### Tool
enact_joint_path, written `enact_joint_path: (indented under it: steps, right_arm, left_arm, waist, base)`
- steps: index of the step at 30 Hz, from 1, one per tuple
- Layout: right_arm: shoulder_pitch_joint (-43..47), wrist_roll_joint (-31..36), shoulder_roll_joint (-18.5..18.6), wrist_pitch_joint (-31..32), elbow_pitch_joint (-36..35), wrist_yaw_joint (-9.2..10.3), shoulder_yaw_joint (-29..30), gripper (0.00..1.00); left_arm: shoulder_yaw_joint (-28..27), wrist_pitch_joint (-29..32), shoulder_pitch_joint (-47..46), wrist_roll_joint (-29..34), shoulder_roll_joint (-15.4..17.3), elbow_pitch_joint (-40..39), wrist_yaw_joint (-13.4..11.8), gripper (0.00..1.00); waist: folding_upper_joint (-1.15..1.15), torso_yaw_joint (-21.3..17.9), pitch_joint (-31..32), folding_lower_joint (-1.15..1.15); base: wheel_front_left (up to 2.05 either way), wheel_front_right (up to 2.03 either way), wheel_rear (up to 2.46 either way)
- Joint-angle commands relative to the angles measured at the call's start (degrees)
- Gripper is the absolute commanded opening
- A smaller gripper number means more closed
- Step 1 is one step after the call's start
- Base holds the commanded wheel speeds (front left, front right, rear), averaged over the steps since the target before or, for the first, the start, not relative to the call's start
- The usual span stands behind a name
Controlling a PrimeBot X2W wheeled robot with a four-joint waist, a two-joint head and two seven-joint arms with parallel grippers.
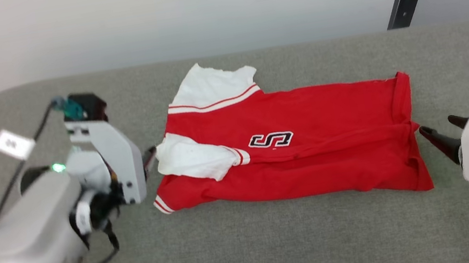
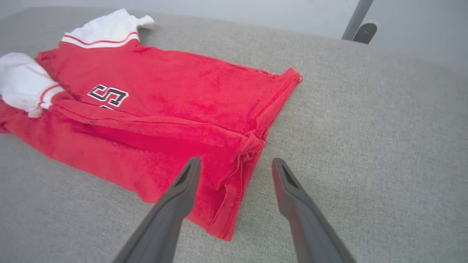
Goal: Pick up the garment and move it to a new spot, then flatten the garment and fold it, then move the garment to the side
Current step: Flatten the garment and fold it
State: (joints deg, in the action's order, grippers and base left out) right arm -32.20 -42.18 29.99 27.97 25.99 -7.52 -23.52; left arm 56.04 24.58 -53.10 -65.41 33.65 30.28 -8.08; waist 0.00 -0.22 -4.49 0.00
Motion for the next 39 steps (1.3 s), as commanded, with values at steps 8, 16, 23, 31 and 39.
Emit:
enact_joint_path:
  steps: [8,16,23,31,39]
  right_arm:
    - [8.0,3.3,1.5,-17.7,-7.5,0.07,0.1,1.0]
    - [15.5,8.1,-0.4,-32.6,-11.0,0.07,5.1,1.0]
    - [22.9,13.8,-4.2,-36.9,-11.2,0.07,12.9,1.0]
    - [28.0,16.9,-8.4,-37.1,-13.1,0.07,19.6,1.0]
    - [27.5,17.3,-10.3,-35.5,-14.7,0.07,19.7,1.0]
  left_arm:
    - [-1.7,-12.4,8.8,1.7,2.2,-9.2,-1.8,1.0]
    - [-4.9,-30.9,18.3,4.5,3.9,-17.8,-2.9,1.0]
    - [-8.6,-39.2,26.6,6.7,3.6,-21.3,-6.4,1.0]
    - [-20.9,-39.7,36.8,13.9,-0.2,-25.3,-7.4,1.0]
    - [-24.9,-38.2,38.1,14.2,-0.1,-23.8,-3.7,1.0]
  waist:
    - [0.0,0.0,4.3,0.0]
    - [0.0,-0.1,6.4,0.0]
    - [0.0,-0.3,7.4,0.0]
    - [0.0,-2.0,6.8,0.0]
    - [0.0,-6.0,5.1,0.0]
  base:
    - [0.0,0.0,0.0]
    - [0.0,0.0,0.0]
    - [0.0,0.0,0.0]
    - [0.0,0.0,0.0]
    - [0.0,0.0,0.0]
